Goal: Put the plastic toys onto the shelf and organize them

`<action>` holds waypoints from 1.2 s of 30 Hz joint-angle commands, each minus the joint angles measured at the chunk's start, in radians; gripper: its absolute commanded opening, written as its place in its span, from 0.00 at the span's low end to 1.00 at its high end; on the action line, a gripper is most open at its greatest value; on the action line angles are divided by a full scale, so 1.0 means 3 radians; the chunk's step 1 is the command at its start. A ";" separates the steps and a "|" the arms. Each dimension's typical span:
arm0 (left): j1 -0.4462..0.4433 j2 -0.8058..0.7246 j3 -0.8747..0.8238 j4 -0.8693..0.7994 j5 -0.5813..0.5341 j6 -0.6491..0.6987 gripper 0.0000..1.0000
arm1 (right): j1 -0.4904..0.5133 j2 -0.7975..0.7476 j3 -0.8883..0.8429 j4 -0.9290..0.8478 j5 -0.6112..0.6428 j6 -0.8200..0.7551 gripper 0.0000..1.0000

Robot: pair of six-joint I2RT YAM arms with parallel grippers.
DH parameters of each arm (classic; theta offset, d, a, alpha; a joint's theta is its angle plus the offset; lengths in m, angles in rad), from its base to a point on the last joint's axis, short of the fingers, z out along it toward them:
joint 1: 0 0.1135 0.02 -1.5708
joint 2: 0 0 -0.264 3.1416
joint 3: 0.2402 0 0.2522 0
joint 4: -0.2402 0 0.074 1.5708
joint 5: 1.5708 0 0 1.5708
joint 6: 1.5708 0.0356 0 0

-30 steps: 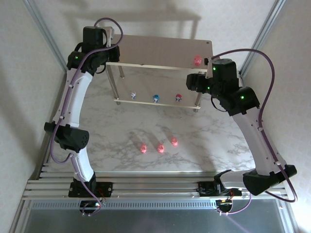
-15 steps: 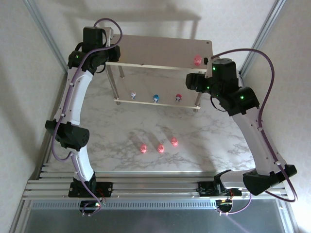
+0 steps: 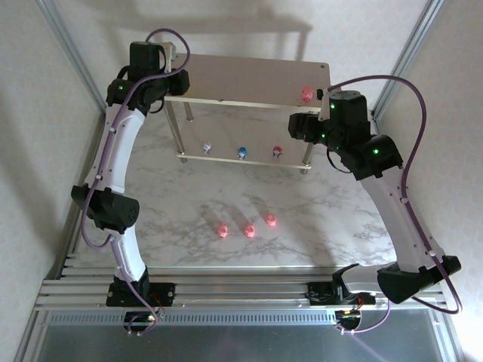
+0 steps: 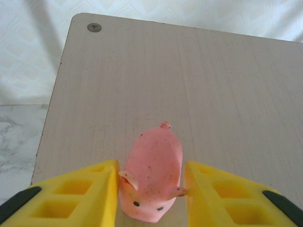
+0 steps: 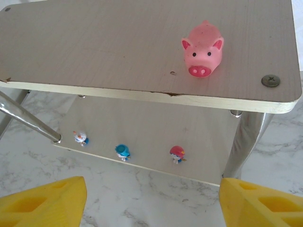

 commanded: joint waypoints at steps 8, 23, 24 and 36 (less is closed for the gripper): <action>0.0044 -0.0247 -0.0291 0.0289 -0.0197 -0.0043 0.54 | 0.0049 -0.0007 0.0052 0.0061 -0.0021 -0.0019 0.75; 0.0047 -0.1419 -0.1037 0.0948 -0.0522 -0.0045 0.59 | 0.0166 0.0058 0.0124 -0.0193 -0.0092 -0.0140 0.75; 0.0047 -0.1569 -0.1206 0.0992 -0.0549 -0.0069 0.58 | 0.0189 0.0057 0.0119 -0.0251 -0.0100 -0.0142 0.75; -0.0485 -0.3802 -0.4717 0.1426 -0.0907 -0.0866 0.47 | 0.1288 -0.0148 -0.1187 -0.1115 0.0168 0.0867 0.69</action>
